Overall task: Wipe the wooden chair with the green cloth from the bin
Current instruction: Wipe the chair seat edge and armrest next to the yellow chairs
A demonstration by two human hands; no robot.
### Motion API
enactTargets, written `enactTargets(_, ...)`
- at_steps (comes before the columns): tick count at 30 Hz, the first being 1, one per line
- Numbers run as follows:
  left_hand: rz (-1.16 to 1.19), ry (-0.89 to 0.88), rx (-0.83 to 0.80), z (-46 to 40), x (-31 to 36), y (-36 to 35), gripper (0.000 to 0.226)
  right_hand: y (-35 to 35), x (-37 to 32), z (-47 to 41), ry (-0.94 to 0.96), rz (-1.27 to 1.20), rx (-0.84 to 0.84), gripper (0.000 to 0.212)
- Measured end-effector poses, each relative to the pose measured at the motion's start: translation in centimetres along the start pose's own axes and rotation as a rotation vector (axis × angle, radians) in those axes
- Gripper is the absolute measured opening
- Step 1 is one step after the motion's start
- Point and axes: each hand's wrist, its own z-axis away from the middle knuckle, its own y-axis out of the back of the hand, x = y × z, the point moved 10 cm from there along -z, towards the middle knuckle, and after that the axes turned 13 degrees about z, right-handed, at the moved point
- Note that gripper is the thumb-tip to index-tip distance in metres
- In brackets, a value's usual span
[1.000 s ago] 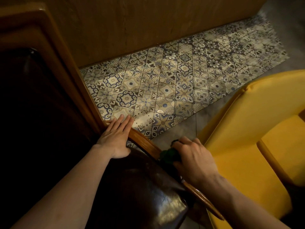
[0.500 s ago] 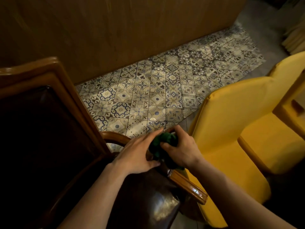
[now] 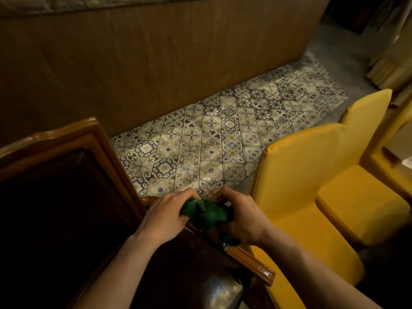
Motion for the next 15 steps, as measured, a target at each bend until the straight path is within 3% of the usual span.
enactTargets(6, -0.145, -0.071, 0.049, 1.2, 5.8, 5.5, 0.051, 6.6, -2.5, 2.5, 0.047, 0.377, 0.187, 0.027)
enactTargets(15, -0.263, -0.133, 0.188, 4.3, 15.9, 13.8, 0.045, 16.6, -9.2, 6.3, 0.135, 0.577, 0.367, 0.025)
